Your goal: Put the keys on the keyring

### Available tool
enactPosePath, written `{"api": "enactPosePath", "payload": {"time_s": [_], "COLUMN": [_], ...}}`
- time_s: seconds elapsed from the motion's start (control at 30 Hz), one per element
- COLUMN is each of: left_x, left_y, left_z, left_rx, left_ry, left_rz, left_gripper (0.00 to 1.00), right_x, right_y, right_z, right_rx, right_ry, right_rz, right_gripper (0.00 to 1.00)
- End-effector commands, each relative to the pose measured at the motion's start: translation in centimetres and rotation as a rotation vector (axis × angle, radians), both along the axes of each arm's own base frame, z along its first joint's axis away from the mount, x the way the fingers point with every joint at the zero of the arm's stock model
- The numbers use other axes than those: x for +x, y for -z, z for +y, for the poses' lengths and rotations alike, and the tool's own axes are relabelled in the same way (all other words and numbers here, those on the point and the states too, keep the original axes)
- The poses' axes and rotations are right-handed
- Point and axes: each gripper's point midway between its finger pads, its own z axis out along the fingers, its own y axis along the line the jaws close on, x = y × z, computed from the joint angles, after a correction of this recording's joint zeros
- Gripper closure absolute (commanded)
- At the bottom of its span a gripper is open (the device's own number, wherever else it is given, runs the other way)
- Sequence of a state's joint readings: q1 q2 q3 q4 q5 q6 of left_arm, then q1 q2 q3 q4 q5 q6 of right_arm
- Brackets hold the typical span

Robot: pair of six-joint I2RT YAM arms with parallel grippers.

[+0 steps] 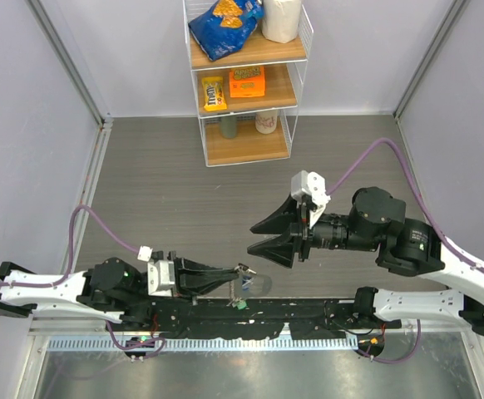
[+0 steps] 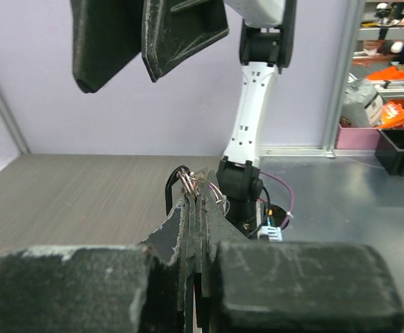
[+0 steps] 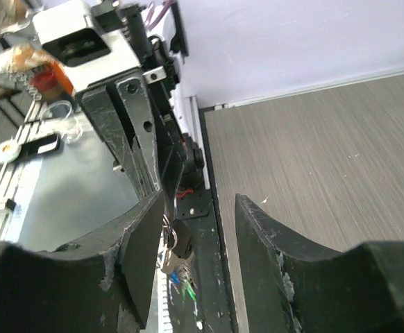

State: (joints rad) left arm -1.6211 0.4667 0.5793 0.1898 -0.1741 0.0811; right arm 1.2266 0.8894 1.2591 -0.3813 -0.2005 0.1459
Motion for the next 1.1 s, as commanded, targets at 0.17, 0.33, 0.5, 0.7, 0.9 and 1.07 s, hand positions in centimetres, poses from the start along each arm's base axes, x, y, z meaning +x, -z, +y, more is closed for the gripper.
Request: {"api": "enactPosePath", "payload": {"time_s": [0.17, 0.33, 0.5, 0.7, 0.9, 1.07], "left_x": [-2.9, -3.6, -3.8, -3.8, -3.7, -3.5], "left_y": [-3.7, -3.6, -3.6, -3.5, -3.5, -3.5], "left_z": [1.0, 1.0, 1.0, 0.9, 1.1, 1.3], "left_rx": [-0.09, -0.087, -0.089, -0.086, -0.092, -0.099], "left_ry": [0.166, 0.205, 0.214, 0.215, 0.206, 0.198], "left_rz": [-0.005, -0.009, -0.013, -0.014, -0.015, -0.012], "left_gripper": [1.0, 1.0, 1.0, 1.0, 1.0, 1.0], "right_x": [-4.3, -5.7, -6.1, -6.8, -7.1, -7.2], "right_y": [1.1, 2.7, 3.7, 2.9, 2.9, 3.4], "right_z": [0.0, 0.2, 0.6, 1.0, 1.7, 2.2], "right_rx": [-0.16, -0.196, -0.207, -0.163, -0.158, -0.171], "right_ry": [-0.338, -0.451, -0.483, -0.509, -0.52, -0.53], "right_rz": [-0.204, -0.226, -0.224, -0.222, -0.212, -0.2], "right_gripper": [0.49, 0.48, 0.49, 0.49, 0.51, 0.55]}}
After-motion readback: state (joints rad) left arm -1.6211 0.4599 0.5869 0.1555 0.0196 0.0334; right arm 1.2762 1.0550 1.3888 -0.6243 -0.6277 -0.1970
